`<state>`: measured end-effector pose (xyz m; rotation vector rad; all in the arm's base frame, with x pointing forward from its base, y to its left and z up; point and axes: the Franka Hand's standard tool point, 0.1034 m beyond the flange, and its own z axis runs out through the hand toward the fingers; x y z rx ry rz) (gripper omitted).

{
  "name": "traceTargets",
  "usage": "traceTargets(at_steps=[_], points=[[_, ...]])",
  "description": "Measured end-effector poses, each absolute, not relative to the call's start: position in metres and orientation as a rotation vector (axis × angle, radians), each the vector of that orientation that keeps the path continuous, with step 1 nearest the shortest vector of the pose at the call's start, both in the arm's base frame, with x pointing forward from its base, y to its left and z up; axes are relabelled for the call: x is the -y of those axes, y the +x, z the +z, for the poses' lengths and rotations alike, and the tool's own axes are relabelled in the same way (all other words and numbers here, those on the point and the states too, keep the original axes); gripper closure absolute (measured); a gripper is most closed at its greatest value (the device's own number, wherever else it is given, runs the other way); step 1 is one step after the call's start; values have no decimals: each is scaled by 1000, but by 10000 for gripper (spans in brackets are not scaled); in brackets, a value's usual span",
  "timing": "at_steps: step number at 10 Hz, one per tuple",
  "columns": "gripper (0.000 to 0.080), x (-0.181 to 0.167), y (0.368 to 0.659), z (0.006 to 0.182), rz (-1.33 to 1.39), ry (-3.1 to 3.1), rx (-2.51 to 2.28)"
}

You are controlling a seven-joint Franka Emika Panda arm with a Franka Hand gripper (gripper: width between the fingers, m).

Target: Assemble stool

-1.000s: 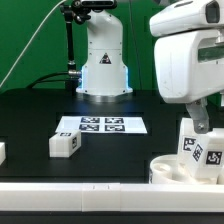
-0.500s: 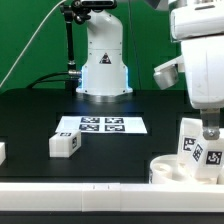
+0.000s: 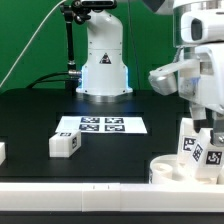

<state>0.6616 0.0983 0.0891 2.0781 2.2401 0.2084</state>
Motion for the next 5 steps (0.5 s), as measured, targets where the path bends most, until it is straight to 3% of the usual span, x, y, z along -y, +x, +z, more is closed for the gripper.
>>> traceTargets(at_steps=[2, 3, 4, 5], points=[[151, -98, 660, 84, 187, 2014, -2289], [235, -97, 660, 84, 186, 2017, -2287], [235, -96, 659, 83, 184, 2019, -2287], [433, -95, 658, 83, 177, 2022, -2288]])
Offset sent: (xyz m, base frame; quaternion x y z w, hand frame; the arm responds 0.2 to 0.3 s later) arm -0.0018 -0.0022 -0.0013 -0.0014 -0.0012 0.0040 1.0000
